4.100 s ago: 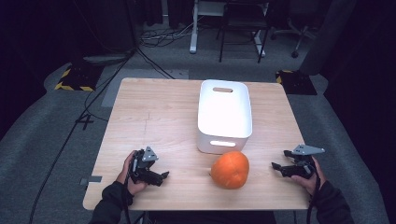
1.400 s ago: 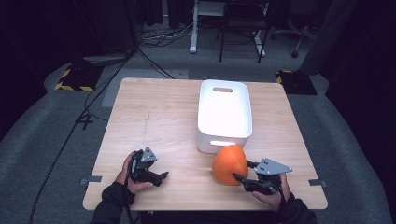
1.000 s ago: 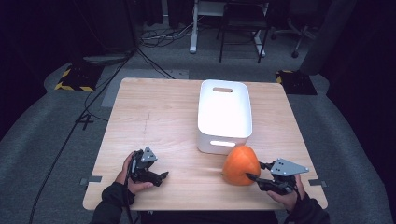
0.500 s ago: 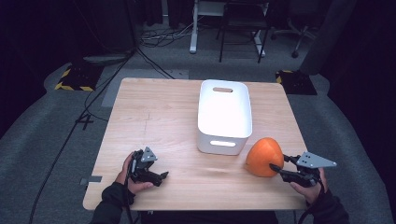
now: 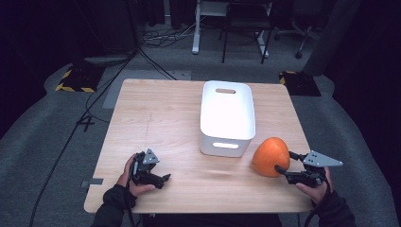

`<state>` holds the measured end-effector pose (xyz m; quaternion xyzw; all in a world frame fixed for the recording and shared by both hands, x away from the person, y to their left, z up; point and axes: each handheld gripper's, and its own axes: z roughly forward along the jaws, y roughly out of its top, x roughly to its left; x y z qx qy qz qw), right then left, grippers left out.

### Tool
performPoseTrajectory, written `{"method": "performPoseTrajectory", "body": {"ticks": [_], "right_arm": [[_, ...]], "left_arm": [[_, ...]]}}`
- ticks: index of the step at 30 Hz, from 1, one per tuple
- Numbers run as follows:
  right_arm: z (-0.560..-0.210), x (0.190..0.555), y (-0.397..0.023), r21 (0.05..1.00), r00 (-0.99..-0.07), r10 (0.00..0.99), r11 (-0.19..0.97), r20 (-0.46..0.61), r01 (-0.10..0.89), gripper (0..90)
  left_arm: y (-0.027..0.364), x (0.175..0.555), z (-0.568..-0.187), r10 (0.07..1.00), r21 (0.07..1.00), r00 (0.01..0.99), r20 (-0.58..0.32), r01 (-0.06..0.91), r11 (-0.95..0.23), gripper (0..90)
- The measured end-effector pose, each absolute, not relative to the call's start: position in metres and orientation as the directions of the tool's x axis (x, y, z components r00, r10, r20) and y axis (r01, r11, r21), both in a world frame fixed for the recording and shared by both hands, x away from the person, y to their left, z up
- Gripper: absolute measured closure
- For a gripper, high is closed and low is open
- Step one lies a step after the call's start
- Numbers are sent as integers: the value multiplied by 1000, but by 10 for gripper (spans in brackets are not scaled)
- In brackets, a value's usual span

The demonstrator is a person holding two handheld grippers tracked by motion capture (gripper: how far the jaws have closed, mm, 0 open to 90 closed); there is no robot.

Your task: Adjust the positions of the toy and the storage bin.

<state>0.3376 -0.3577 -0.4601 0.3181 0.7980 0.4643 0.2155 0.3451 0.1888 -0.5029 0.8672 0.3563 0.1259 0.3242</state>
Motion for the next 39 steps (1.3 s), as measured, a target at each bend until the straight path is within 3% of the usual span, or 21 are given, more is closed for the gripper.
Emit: {"method": "performPoseTrajectory", "body": {"ticks": [4,9,20,28,39], "right_arm": [[-460,337,-356,878,-695,718,357,-39,320,178],[-453,329,-350,903,-689,719,349,-87,250,206],[-439,333,-340,911,-676,733,328,-77,251,170],[-419,335,-327,920,-666,739,322,-97,223,192],[-404,355,-308,888,-658,745,371,-110,271,167]], "left_arm": [[189,345,-503,700,652,714,-13,537,-535,21],[189,345,-503,700,652,714,-13,537,-535,21],[189,345,-503,700,652,714,-13,536,-536,21],[189,345,-503,700,652,714,-14,537,-535,21],[189,345,-503,699,653,715,-15,537,-535,21]]}}
